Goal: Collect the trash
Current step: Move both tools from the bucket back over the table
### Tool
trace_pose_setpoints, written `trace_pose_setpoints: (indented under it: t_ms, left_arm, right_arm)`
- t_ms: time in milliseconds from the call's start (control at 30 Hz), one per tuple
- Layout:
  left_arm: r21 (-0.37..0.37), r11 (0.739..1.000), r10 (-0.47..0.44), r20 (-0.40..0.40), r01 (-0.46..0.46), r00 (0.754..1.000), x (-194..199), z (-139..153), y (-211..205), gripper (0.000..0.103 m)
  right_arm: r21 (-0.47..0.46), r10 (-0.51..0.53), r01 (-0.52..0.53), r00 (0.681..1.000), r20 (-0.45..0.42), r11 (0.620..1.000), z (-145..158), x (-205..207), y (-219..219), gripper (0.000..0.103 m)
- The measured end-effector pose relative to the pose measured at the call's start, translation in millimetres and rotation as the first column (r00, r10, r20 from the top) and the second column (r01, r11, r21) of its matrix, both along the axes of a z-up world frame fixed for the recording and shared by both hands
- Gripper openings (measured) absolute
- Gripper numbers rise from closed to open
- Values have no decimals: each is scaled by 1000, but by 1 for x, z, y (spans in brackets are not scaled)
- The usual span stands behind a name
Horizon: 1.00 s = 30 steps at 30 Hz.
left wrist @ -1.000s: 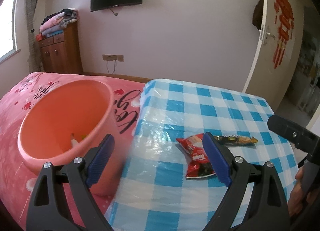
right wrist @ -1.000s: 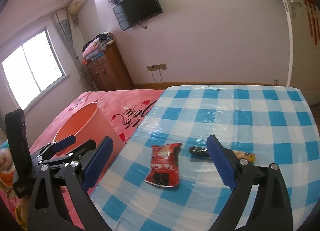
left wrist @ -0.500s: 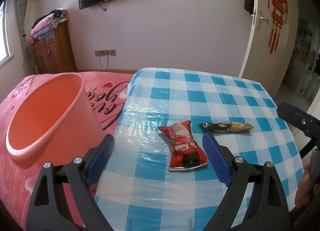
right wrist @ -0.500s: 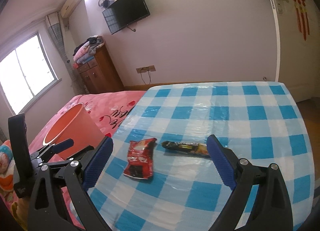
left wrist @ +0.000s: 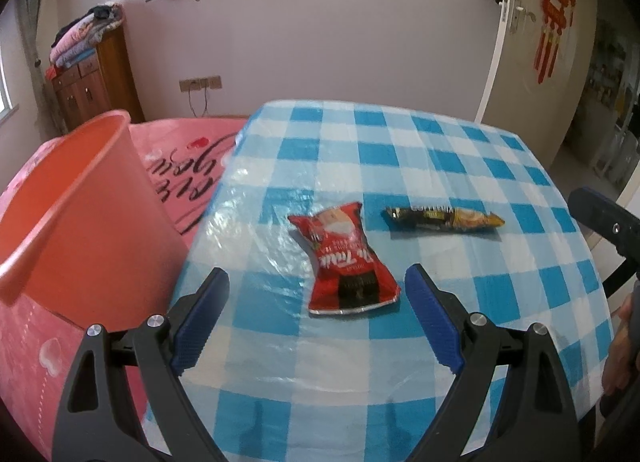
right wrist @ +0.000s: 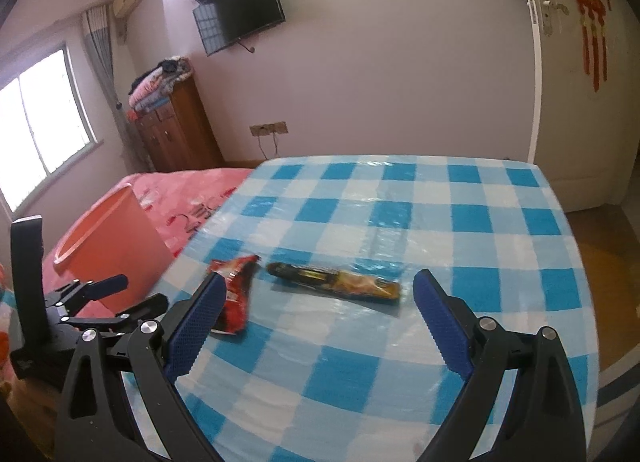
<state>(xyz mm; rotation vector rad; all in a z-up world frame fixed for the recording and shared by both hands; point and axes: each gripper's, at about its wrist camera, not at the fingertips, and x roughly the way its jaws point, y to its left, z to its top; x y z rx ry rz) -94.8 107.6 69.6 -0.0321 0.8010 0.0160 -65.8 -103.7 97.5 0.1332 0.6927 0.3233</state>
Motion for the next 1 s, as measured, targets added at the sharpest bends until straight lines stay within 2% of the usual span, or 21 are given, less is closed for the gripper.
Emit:
trace_pose_setpoints:
  t_ms: [233, 533, 733, 867, 1000]
  left_arm:
    - [-49, 999, -9, -71, 5, 997, 5, -25, -5, 90]
    - [-110, 994, -4, -113, -9, 994, 29, -37, -12, 90]
    - [-108, 994, 18, -123, -31, 992, 48, -43, -16, 90]
    - [-101, 994, 26, -132, -39, 991, 59, -47, -19, 90]
    - [-101, 993, 38, -143, -53, 989, 70, -52, -20, 90]
  right_arm:
    - [-61, 8, -12, 998, -54, 998, -22, 12, -15, 93]
    - [-77, 71, -81, 990, -122, 994, -42, 45, -15, 93]
    - [-85, 121, -135, 980, -159, 987, -56, 71, -2, 93]
    - [-113, 171, -189, 974, -150, 975, -59, 82, 12, 93]
    - [-158, 224, -251, 960, -170, 955, -67, 94, 28, 87]
